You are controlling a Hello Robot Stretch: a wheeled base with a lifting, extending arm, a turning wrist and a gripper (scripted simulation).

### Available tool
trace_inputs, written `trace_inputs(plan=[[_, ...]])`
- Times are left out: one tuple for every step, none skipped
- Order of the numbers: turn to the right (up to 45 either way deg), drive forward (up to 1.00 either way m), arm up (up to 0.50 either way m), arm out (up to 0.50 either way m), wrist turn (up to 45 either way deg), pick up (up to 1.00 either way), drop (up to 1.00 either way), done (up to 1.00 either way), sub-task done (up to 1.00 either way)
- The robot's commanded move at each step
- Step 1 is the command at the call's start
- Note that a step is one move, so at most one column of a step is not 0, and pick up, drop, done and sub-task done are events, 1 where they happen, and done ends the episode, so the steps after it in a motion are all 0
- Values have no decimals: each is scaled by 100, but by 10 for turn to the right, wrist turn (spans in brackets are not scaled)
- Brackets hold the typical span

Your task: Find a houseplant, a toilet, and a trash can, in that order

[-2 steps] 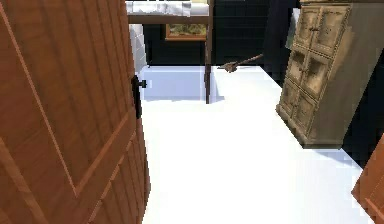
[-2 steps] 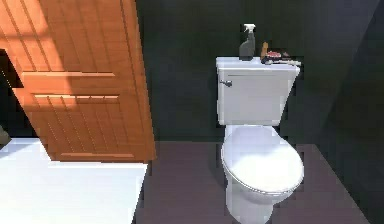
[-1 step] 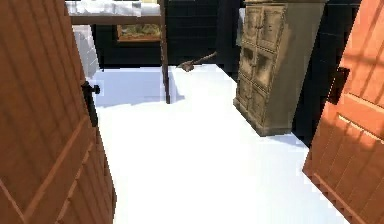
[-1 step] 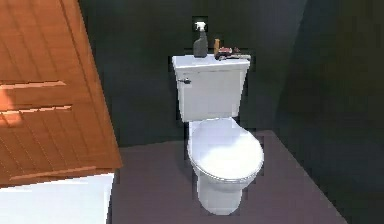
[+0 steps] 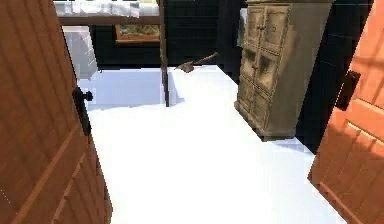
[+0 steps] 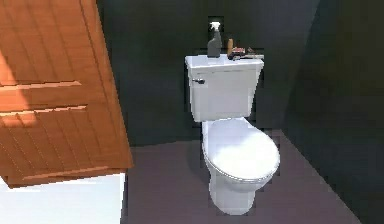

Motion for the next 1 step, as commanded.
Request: trace_inputs(plan=[[-450, 0, 0, 0, 0, 0, 0, 0, 0]])
